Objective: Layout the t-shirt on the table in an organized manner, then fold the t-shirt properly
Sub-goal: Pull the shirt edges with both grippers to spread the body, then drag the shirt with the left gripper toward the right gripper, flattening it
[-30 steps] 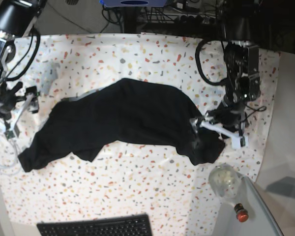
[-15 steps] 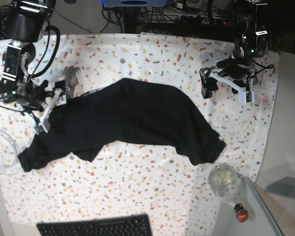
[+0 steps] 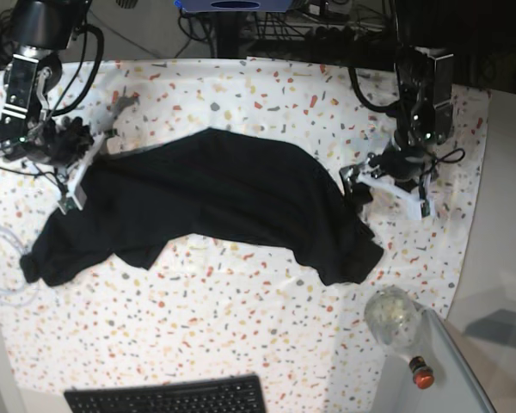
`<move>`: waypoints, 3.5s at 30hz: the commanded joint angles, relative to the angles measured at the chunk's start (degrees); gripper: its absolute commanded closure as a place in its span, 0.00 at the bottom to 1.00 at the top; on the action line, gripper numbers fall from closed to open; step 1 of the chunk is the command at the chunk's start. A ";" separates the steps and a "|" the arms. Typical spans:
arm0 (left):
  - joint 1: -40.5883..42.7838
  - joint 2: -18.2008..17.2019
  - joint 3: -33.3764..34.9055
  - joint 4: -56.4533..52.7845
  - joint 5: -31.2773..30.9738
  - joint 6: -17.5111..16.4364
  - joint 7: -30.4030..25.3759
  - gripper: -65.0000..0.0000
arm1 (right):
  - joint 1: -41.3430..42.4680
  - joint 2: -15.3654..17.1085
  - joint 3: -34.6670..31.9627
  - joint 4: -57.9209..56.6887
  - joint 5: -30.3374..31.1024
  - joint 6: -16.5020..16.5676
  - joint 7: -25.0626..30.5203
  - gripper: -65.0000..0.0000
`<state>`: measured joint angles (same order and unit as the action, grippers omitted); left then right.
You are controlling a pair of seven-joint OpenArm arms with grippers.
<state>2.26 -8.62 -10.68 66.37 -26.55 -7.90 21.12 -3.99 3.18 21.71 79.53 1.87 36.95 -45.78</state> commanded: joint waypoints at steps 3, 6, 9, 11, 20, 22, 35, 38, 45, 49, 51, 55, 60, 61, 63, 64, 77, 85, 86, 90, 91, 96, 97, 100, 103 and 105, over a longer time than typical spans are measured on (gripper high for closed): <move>-5.65 -0.12 0.61 -3.03 4.87 -0.32 0.99 0.00 | 1.84 0.38 -0.04 1.66 0.90 -0.07 1.25 1.00; -10.22 -0.48 7.03 -5.67 12.87 -0.32 0.99 0.00 | 2.54 0.56 0.04 1.75 0.90 -0.07 1.08 1.00; -11.89 -0.48 10.98 -6.81 17.27 -0.32 1.07 0.00 | 2.63 0.64 0.40 2.01 0.90 -0.07 1.08 1.00; -11.89 -0.48 11.16 -6.90 18.06 -0.41 1.07 0.00 | 2.80 0.73 0.40 2.01 0.90 -0.07 1.08 1.00; -13.21 -0.30 11.69 -7.78 18.68 -8.32 0.99 0.00 | 2.98 0.73 0.40 1.84 0.90 -0.07 1.25 1.00; -14.00 -0.21 11.69 -8.04 18.68 -8.41 0.99 0.00 | 2.98 0.73 0.40 1.84 0.90 -0.07 1.25 1.00; -14.09 -0.30 11.69 -6.90 18.06 -8.41 1.95 1.00 | 3.86 0.82 0.04 1.48 0.81 -0.07 1.34 1.00; -12.33 -0.39 10.90 -0.57 18.06 -8.41 12.77 1.00 | 3.94 0.91 0.31 2.80 0.72 -0.07 0.99 1.00; -8.11 -0.48 10.72 28.18 17.97 -8.41 35.27 1.00 | 2.01 4.16 0.48 9.84 0.72 -0.51 -4.37 1.00; -12.42 1.28 5.36 36.53 17.97 -8.41 41.95 1.00 | 2.36 5.48 0.40 21.18 0.72 -0.51 -12.11 1.00; -17.16 3.04 2.55 36.53 17.97 -8.41 44.94 1.00 | 5.62 6.80 -0.04 24.96 0.64 -0.51 -14.92 1.00; -25.16 5.24 -0.36 32.05 17.97 -8.41 45.82 1.00 | 16.78 9.79 -0.04 23.90 0.64 -0.51 -20.29 1.00; -34.92 6.64 -0.27 22.55 17.97 -8.41 40.55 1.00 | 31.11 13.83 -0.22 15.99 0.64 -0.60 -20.99 1.00; -36.94 7.00 -0.27 20.62 17.97 -8.41 39.40 1.00 | 34.19 14.80 -0.22 13.88 0.64 -0.60 -20.90 1.00; -40.20 7.70 -0.18 17.72 17.97 -8.41 38.17 1.00 | 39.29 16.56 -0.22 10.36 0.64 -0.60 -20.81 1.00; -41.87 8.40 -0.27 16.66 17.97 -8.41 38.00 1.00 | 41.92 17.44 -0.22 8.69 0.64 -0.60 -20.81 1.00; -25.08 8.23 0.17 20.01 18.06 -8.41 37.64 1.00 | 23.29 19.46 0.31 15.20 0.72 -0.60 -20.11 1.00; -5.91 4.53 -1.59 20.44 17.97 -8.41 30.44 1.00 | 17.13 11.46 -0.04 -8.89 0.64 -0.60 4.15 1.00; -4.24 4.53 -2.82 20.44 17.97 -8.41 30.44 1.00 | 18.71 11.37 -0.04 -13.46 0.64 -0.60 5.91 1.00; 2.97 4.10 -4.75 21.59 17.97 -8.41 30.08 1.00 | 25.66 11.37 -0.04 -28.67 0.64 -0.60 10.31 1.00; 4.73 3.39 -4.75 22.11 17.97 -8.41 30.08 1.00 | 26.71 11.37 -0.13 -30.96 0.64 -0.60 11.19 1.00; 8.86 1.72 -4.93 22.91 17.97 -8.41 30.00 1.00 | 27.15 10.49 -1.19 -33.77 0.64 -0.60 11.63 1.00; 9.39 1.28 -4.93 22.64 17.97 -8.41 30.00 1.00 | 26.01 10.40 -2.95 -33.77 0.64 -0.60 11.63 1.00; 9.91 1.11 -5.02 22.82 17.97 -8.41 30.00 1.00 | 22.23 9.96 -6.20 -33.77 0.64 -0.69 11.63 1.00; 9.30 0.75 -7.04 22.38 18.06 -8.41 30.00 1.00 | 19.24 9.96 -4.26 -32.10 0.72 -3.85 10.31 1.00; 8.68 0.75 -7.65 22.20 18.06 -8.41 29.91 1.00 | 18.45 9.96 -2.77 -27.00 0.72 -4.99 8.28 1.00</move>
<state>11.64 -7.20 -18.13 87.72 -8.32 -16.51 51.83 13.45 11.99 18.61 51.83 3.90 32.82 -36.77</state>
